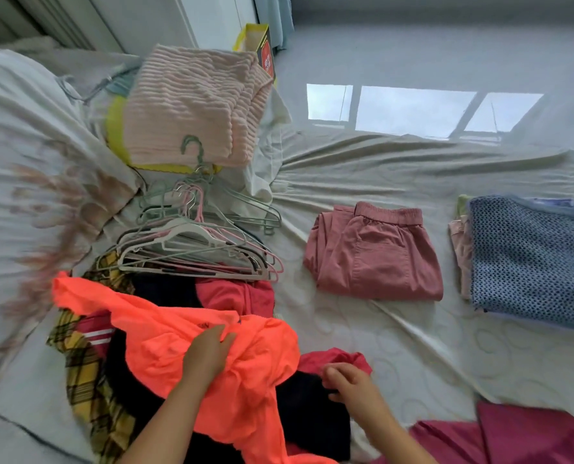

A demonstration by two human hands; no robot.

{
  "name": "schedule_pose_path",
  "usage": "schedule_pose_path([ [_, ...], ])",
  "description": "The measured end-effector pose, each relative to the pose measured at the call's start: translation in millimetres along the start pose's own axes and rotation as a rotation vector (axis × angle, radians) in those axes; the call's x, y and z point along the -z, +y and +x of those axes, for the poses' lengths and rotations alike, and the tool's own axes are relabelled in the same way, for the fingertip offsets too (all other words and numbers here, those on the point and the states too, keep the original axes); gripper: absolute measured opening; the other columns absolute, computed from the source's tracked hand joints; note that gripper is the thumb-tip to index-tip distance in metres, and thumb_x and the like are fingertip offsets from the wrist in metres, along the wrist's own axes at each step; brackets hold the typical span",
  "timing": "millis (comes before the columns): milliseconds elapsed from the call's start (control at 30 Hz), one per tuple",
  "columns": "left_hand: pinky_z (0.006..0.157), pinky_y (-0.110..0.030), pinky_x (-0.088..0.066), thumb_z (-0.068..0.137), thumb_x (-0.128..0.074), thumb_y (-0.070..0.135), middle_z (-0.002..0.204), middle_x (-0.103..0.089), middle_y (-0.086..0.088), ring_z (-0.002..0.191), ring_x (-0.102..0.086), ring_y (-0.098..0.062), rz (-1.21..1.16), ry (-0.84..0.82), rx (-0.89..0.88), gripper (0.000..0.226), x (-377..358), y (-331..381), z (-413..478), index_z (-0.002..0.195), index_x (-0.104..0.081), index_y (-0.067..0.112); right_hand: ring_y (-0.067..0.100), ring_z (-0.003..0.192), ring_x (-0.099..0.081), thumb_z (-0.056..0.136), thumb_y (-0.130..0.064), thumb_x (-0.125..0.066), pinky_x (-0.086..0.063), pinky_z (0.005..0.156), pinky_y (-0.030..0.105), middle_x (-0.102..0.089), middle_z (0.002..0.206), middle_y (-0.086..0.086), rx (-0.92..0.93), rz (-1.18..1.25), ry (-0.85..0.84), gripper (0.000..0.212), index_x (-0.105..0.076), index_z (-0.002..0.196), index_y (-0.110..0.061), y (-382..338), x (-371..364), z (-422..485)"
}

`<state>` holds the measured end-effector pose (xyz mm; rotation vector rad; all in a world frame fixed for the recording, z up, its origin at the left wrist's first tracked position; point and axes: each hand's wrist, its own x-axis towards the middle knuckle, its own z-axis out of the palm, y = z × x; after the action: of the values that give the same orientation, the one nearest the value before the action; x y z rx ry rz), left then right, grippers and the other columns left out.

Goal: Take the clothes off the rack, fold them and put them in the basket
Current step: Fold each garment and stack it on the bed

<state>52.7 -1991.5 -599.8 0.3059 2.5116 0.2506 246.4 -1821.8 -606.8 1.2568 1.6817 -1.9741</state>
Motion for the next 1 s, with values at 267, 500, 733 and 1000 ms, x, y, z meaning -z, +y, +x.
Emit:
schedule_pose_path([
  [267, 0.067, -0.021, -0.042, 0.091, -0.057, 0.029, 0.082, -0.062, 0.002, 0.074, -0.054, -0.010, -0.984, -0.173, -0.114, 0.015, 65, 82, -79, 0.088, -0.065, 0.016, 0.018, 0.084, -0.064, 0.071, -0.032, -0.077, -0.050, 0.078, 0.035, -0.070, 0.099, 0.009, 0.114, 0.501, -0.197, 0.045, -0.063, 0.109, -0.011, -73, -47, -47],
  [500, 0.051, -0.015, -0.041, 0.079, -0.066, -0.003, 0.071, -0.055, 0.001, 0.052, -0.049, -0.004, -0.961, -0.460, -0.350, 0.026, 104, 105, -118, 0.102, -0.062, 0.009, 0.010, 0.046, -0.045, 0.088, 0.004, -0.046, -0.039, 0.045, 0.022, -0.051, 0.054, 0.004, 0.289, 0.584, 0.086, 0.018, -0.059, 0.080, -0.005, -132, 54, -109],
  [733, 0.066, -0.021, -0.041, 0.079, -0.069, 0.001, 0.067, -0.055, 0.003, 0.066, -0.049, -0.011, -0.629, -0.382, -0.697, 0.023, 119, 178, -177, 0.074, -0.065, 0.022, 0.013, 0.048, -0.041, 0.085, 0.005, -0.045, -0.038, 0.047, 0.022, -0.044, 0.054, 0.003, 0.447, 0.450, 0.186, 0.020, -0.054, 0.075, -0.010, -161, 131, -189],
  [1000, 0.071, -0.026, -0.039, 0.072, -0.069, 0.025, 0.071, -0.057, 0.002, 0.072, -0.050, -0.012, -0.912, -0.339, -0.899, 0.007, 123, 236, -244, 0.074, -0.064, 0.021, 0.007, 0.047, -0.051, 0.086, 0.011, -0.039, -0.040, 0.043, 0.013, -0.060, 0.052, -0.001, 0.576, 0.484, 0.447, 0.030, -0.061, 0.076, -0.007, -152, 231, -264],
])
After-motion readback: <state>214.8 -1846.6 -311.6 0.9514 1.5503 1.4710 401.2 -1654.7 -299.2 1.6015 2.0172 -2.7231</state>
